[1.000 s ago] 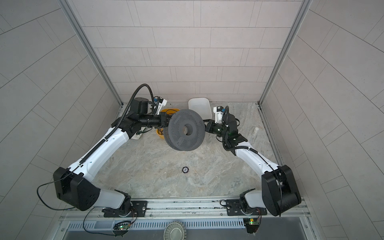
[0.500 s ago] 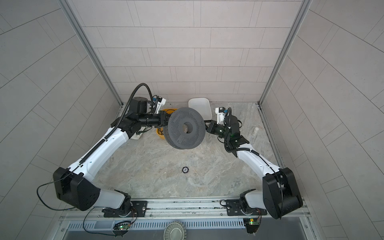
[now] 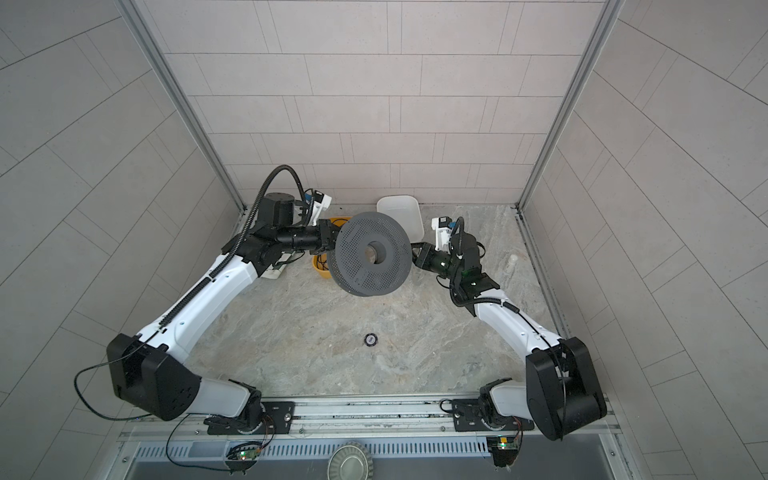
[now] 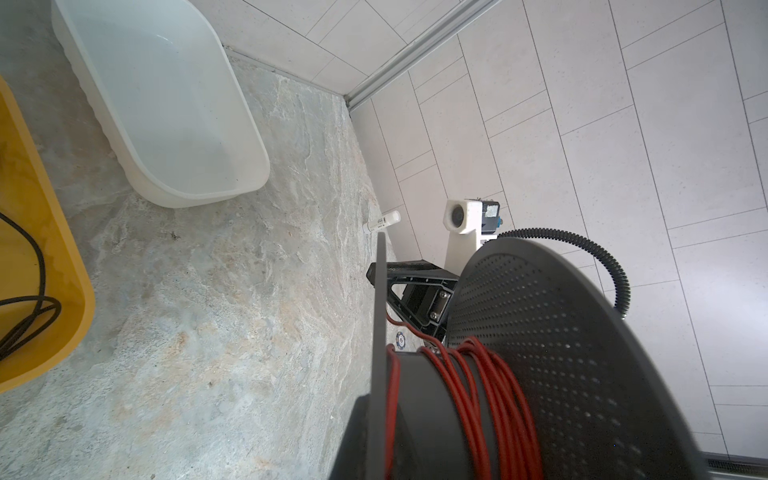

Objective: Wrap the cables
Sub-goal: 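Open the right gripper and slide it along the red cable away from spool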

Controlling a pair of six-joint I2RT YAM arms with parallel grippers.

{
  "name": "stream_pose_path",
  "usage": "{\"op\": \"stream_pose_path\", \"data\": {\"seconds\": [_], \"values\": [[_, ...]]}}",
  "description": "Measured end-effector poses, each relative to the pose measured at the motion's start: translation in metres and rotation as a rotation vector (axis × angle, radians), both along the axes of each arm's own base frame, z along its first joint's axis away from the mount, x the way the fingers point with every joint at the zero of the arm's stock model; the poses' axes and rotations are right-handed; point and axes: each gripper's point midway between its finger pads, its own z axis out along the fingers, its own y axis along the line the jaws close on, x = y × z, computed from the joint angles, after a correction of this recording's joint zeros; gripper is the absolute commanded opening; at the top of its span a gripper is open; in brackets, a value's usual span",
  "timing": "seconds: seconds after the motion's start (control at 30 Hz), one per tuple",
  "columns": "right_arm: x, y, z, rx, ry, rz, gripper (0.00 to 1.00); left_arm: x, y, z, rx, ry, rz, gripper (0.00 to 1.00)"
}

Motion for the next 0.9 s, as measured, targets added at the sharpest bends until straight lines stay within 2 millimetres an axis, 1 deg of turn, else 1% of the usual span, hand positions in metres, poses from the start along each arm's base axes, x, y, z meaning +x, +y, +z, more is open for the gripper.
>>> {"op": "stream_pose_path", "data": {"seconds": [0.03,0.2,0.23,0.4,0.7,0.9], "values": [[0.000,-0.001,-0.001,0.000,0.002,-0.003,0.31,0.001,0.000,-0.001,-0.001,0.002,-0.001,0.00],[-0.002,-0.011,-0.004,-0.005,0.011,-0.025,0.40,0.003,-0.001,-0.004,-0.007,0.021,0.000,0.00],[-0.002,-0.013,-0.004,-0.006,0.011,-0.028,0.40,0.004,-0.001,-0.005,-0.008,0.025,0.000,0.00],[-0.003,-0.022,-0.001,-0.004,0.014,-0.046,0.50,0.004,-0.003,-0.007,-0.016,0.044,-0.004,0.00],[-0.004,-0.033,0.000,-0.002,0.031,-0.075,0.53,0.009,-0.008,-0.010,-0.053,0.080,-0.014,0.00],[-0.006,-0.032,-0.001,0.010,0.046,-0.064,0.52,0.010,-0.010,-0.010,-0.068,0.094,-0.020,0.00]]}}
